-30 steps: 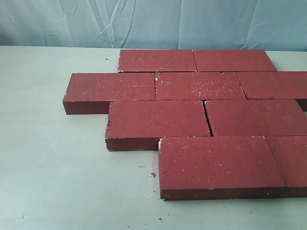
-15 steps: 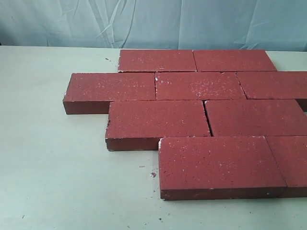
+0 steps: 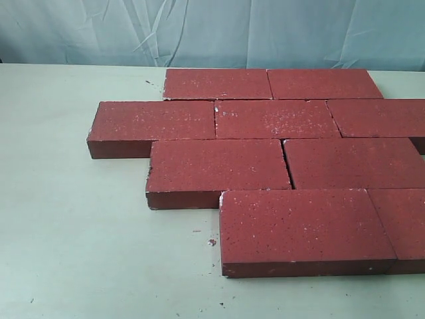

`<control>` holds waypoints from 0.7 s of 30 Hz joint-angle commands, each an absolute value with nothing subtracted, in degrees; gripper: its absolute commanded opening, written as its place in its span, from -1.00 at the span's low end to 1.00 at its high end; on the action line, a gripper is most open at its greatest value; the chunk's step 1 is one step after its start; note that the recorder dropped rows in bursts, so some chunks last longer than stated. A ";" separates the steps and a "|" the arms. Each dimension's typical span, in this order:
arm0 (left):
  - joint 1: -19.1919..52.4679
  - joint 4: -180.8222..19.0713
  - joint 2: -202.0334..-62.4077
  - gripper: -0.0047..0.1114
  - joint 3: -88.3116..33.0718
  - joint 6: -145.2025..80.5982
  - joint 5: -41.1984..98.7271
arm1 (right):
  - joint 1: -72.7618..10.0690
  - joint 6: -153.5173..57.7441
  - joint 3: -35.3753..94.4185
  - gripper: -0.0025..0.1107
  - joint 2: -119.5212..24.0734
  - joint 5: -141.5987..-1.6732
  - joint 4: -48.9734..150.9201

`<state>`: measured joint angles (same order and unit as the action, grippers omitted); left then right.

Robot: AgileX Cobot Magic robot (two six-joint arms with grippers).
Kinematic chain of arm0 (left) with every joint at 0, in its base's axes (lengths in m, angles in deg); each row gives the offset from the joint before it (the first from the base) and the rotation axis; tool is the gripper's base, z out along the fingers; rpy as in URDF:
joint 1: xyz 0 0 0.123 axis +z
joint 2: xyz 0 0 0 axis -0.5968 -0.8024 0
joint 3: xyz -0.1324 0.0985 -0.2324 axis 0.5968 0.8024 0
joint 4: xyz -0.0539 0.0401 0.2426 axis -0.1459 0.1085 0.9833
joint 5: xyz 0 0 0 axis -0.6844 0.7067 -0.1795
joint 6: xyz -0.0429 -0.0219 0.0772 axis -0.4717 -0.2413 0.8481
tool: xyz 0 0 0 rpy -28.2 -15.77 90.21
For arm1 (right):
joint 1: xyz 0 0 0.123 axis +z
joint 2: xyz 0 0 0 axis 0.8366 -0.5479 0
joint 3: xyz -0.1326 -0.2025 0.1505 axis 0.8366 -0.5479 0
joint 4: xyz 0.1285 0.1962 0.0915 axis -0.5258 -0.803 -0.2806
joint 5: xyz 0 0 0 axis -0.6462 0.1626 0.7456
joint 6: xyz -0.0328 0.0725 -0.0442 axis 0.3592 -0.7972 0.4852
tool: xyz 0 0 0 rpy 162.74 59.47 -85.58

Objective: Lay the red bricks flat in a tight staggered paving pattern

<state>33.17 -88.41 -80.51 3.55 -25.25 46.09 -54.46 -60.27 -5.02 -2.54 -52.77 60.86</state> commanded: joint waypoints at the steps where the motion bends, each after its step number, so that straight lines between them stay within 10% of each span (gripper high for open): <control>1: 33.03 -82.11 -77.01 -0.92 7.79 -32.92 41.51 | -54.76 -60.43 -5.38 -0.97 -2.24 -52.97 60.86; 21: 33.03 -80.29 -62.41 -0.92 29.50 -39.32 42.28 | -54.76 -60.43 -5.38 -0.97 -2.24 -52.96 60.71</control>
<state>33.17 -78.95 -62.94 27.05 -38.88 42.10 -54.46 -60.38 -5.02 -2.54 -52.77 60.86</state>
